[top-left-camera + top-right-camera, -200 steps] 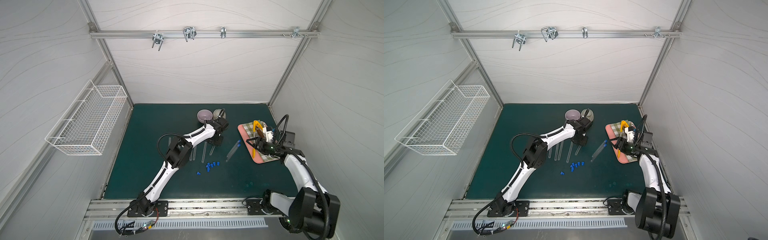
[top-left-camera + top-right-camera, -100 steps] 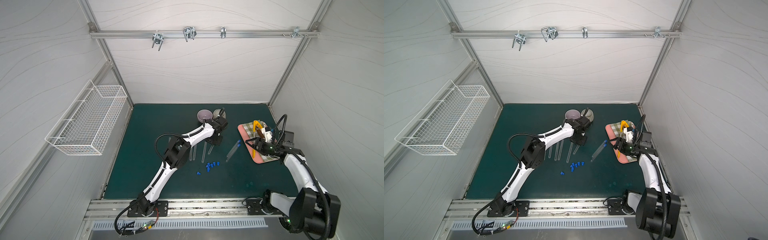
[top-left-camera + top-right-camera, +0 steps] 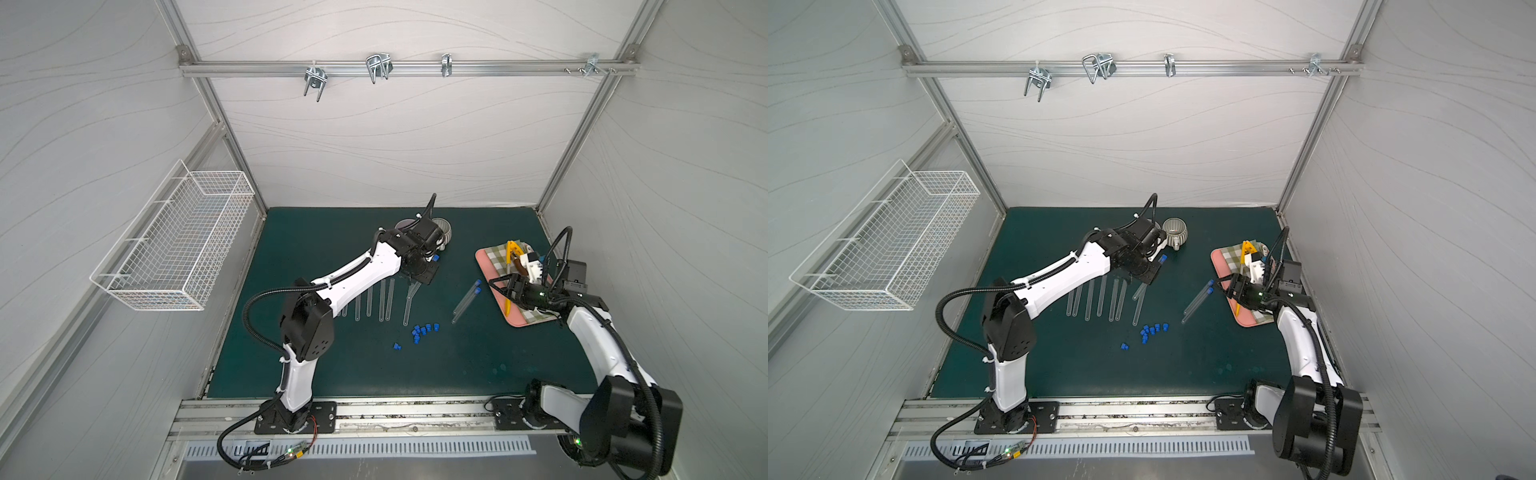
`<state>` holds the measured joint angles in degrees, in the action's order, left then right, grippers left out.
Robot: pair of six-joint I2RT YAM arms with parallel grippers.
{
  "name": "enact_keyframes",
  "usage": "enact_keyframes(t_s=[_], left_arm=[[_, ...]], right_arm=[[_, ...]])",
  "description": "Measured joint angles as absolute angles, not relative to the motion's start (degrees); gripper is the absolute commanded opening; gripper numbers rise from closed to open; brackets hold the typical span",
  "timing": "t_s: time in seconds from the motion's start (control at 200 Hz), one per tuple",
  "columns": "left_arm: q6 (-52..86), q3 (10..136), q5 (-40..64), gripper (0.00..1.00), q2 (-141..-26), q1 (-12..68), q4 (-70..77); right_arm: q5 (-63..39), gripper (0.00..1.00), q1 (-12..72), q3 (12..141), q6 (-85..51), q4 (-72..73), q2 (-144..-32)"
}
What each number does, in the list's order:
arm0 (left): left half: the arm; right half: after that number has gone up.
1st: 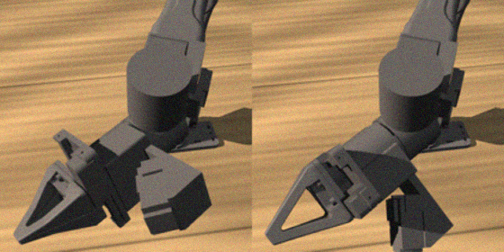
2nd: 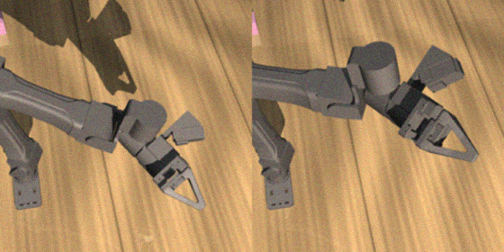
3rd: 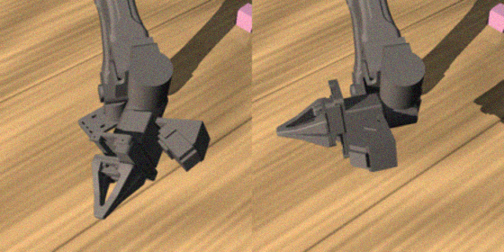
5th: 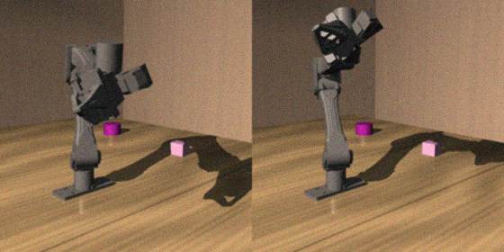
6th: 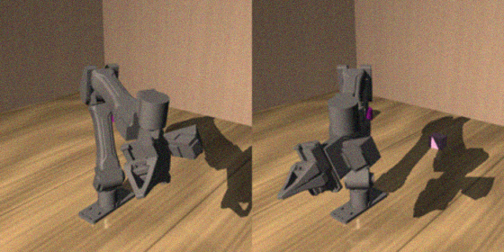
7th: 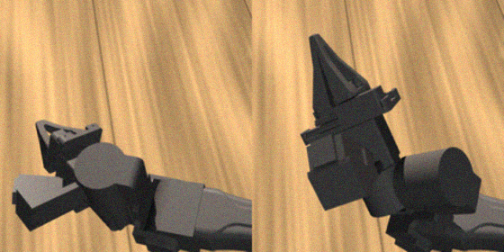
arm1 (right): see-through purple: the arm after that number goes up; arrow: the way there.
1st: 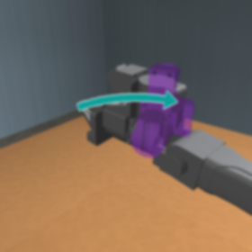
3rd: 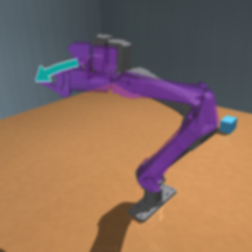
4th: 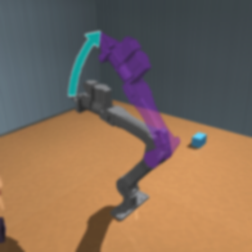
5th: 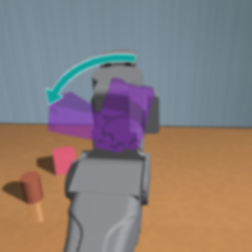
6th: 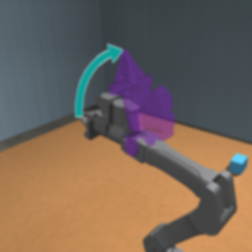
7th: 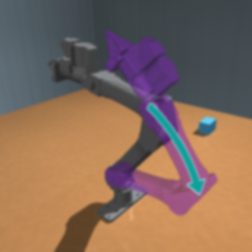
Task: Remove stoppers from test tubes
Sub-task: Pick up the test tube at the center of the board, then open the stopper on the test tube.
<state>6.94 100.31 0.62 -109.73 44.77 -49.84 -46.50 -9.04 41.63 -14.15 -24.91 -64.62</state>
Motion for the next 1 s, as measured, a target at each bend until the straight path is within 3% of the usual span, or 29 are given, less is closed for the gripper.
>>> enact_keyframes(t_s=[0.46,0.69,1.001], left_arm=[[1.3,74.5,1.0,0.11,-85.7,44.8,-44.8],[-1.1,68.1,3.1,0.11,-83.6,44.8,-41.6],[-3.3,65.4,6.7,0.11,-83.6,46.1,-38.1]], right_arm=[[-52.9,0.66,5.1,47.8,-14.5,-24.0,-76.2],[-57.3,0.60,14.3,50.0,-13.8,-23.4,-82.8],[-60.9,0.56,20.4,52.2,-15.2,-20.4,-86.1]])
